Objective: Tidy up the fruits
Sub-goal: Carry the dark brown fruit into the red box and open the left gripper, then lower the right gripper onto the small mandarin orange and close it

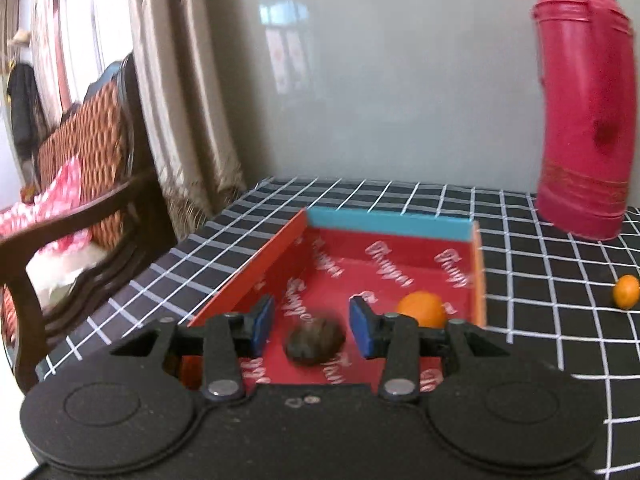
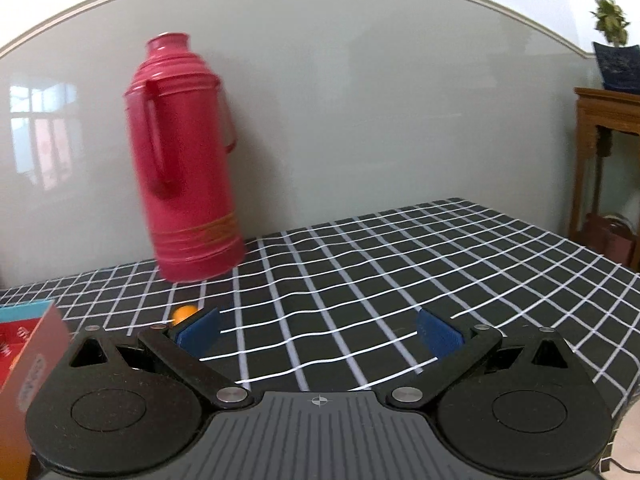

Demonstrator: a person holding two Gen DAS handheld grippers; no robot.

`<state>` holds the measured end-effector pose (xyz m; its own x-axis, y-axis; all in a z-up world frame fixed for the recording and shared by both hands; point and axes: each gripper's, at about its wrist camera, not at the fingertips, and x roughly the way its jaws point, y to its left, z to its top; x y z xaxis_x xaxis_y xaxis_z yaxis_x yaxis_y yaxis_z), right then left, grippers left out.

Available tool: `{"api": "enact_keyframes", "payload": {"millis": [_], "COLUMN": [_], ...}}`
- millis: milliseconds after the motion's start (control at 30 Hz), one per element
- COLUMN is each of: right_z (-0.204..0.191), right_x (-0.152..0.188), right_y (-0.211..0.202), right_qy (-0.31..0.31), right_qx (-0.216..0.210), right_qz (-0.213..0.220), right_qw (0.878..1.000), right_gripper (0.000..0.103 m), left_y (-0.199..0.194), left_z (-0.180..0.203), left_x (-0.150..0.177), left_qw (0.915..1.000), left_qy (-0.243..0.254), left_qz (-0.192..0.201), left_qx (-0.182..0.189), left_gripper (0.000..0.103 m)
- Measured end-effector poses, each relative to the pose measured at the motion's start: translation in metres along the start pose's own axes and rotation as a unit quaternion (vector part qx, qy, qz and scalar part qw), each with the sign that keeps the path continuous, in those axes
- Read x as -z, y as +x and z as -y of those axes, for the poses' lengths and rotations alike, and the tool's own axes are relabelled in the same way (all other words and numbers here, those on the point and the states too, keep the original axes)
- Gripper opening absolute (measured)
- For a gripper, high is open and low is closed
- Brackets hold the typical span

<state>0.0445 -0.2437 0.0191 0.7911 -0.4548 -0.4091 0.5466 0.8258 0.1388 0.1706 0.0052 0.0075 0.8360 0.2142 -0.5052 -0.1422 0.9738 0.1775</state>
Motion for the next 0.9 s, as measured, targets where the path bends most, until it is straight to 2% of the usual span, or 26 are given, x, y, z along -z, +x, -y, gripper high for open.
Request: {"api": "enact_keyframes", "payload": {"millis": [133, 333, 567, 900], "right_z": [-0.016, -0.034, -0.055, -0.078], "right_x": [0.003, 0.007, 0.01, 0.01], "right_y": [0.003, 0.014, 0.036, 0.074], "right_qy": [-0.013, -0.031, -0.057, -0.088], "right_qx": [-0.015, -0.03, -0.044, -0.089], "right_qz": [-0.004, -0.015, -0.04, -0.073], "right_qw": [1.0, 0.999, 0.997, 0.989], "right_gripper": [0.103, 0.103, 0.103, 0.103], "left_y": [0.0, -0.004, -0.003, -0.007], "left_z": [-0.021, -0.045, -0.07, -0.105], "left_x": [0.0, 0.0, 0.001, 0.008], "left_qw": [0.9997, 0.9993, 0.9978, 0.9968], "left_qy": [-0.02, -0.03, -0.058, -0.068], "left_qz": [-0.015, -0.014, -0.026, -0.031], "left_qx": [0.009, 0.017, 0.015, -0.029], "left_gripper": [0.063, 0.07, 0.07, 0.075]}}
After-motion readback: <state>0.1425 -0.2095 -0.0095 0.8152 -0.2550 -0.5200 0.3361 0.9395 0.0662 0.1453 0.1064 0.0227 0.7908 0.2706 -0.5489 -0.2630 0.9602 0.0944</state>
